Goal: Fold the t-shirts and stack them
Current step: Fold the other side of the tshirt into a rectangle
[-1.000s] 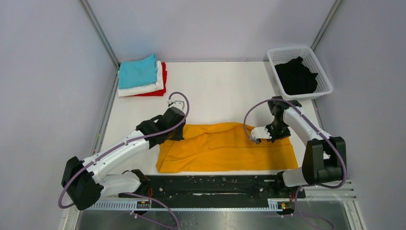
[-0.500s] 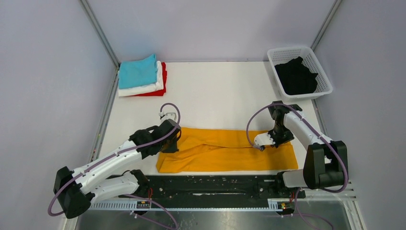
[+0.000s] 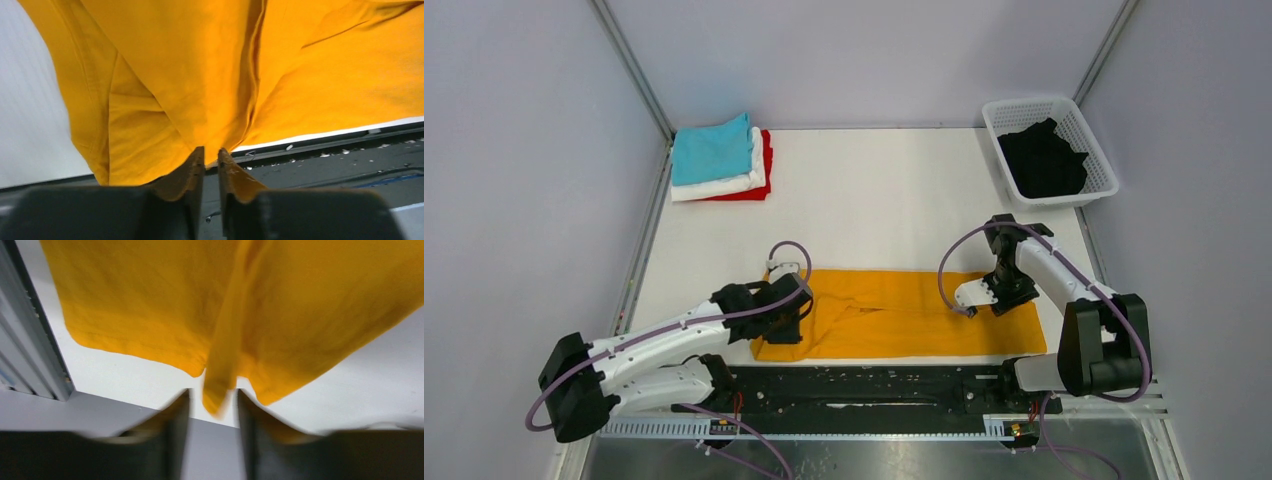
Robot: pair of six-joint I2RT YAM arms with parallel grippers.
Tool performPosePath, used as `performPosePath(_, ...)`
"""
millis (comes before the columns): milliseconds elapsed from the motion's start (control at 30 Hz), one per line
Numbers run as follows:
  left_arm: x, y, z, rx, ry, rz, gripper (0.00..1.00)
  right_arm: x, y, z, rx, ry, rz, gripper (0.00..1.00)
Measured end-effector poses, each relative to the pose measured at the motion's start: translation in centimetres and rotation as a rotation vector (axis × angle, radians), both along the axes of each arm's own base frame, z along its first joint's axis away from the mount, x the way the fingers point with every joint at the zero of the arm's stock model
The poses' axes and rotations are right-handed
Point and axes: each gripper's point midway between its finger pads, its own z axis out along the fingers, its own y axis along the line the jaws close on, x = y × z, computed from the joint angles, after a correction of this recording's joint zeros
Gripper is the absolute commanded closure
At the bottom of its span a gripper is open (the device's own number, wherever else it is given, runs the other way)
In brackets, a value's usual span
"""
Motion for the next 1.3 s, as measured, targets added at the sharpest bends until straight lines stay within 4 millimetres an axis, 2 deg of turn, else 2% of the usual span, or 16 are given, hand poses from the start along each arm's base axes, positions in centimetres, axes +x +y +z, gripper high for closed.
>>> performPosePath(67, -1.1, 0.3, -1.1, 0.031, 0.050, 0.002, 0.37, 0.1, 0.0, 0.0, 0.000, -0.012, 0.001, 0.26)
performPosePath(100, -1.5, 0.5, -1.4, 0.043, 0.067, -0.003, 0.08, 0.3, 0.0, 0.2, 0.002, -0.024, 0.004, 0.15)
performPosePath(133, -1.8, 0.5, -1.6, 0.051, 0.081, 0.000, 0.02, 0.5, 0.1, 0.4, 0.006, -0.041, 0.002, 0.03)
performPosePath(233, -2.2, 0.2, -1.4, 0.042, 0.081, 0.000, 0.01, 1.1, 0.5, 1.4, 0.032, -0.099, -0.016, 0.00)
performPosePath(333, -1.5, 0.0, -0.5, 0.029, 0.036, 0.010, 0.01, 2.3, 1.6, 3.0, 0.098, -0.167, -0.025, 0.01)
performPosePath(433, 0.5, -1.2, 1.5, -0.028, -0.057, 0.031, 0.01, 4.4, 3.4, 5.9, 0.206, -0.269, -0.051, 0.00)
performPosePath(500, 1.9, -2.1, 2.4, -0.077, -0.107, 0.052, 0.01, 6.7, 5.0, 8.9, 0.310, -0.377, -0.110, 0.01)
performPosePath(633, 5.8, -2.3, 3.5, -0.187, -0.165, 0.168, 0.01, 12.6, 8.7, 16.3, 0.614, -0.643, -0.347, 0.01)
performPosePath(700, 7.8, -1.8, 3.3, -0.239, -0.183, 0.243, 0.01, 15.1, 10.4, 19.1, 0.796, -0.720, -0.527, 0.00)
performPosePath(800, 8.7, -1.6, 2.2, -0.293, -0.179, 0.275, 0.01, 17.2, 11.9, 20.6, 1.006, -0.739, -0.846, 0.01)
performPosePath(900, 8.5, -3.2, 1.9, -0.361, -0.151, 0.230, 0.01, 17.6, 12.8, 19.2, 1.169, -0.658, -1.270, 0.01)
performPosePath(933, 8.7, -3.8, 1.9, -0.382, -0.149, 0.212, 0.01, 17.4, 13.1, 18.3, 1.198, -0.618, -1.371, 0.01)
performPosePath(1000, 9.1, -4.7, 1.6, -0.400, -0.140, 0.182, 0.01, 16.1, 13.6, 15.2, 1.217, -0.517, -1.590, 0.01)
performPosePath(1167, 9.1, -5.7, -0.6, -0.367, -0.083, 0.131, 0.01, 9.2, 13.7, 5.6, 1.048, -0.287, -2.013, 0.00)
performPosePath(1233, 9.1, -5.6, -1.5, -0.341, -0.066, 0.124, 0.01, 6.9, 13.4, 3.6, 0.999, -0.258, -2.100, 0.01)
performPosePath(1300, 9.1, -5.6, -2.1, -0.327, -0.056, 0.119, 0.01, 5.2, 13.2, 2.5, 0.984, -0.243, -2.150, 0.01)
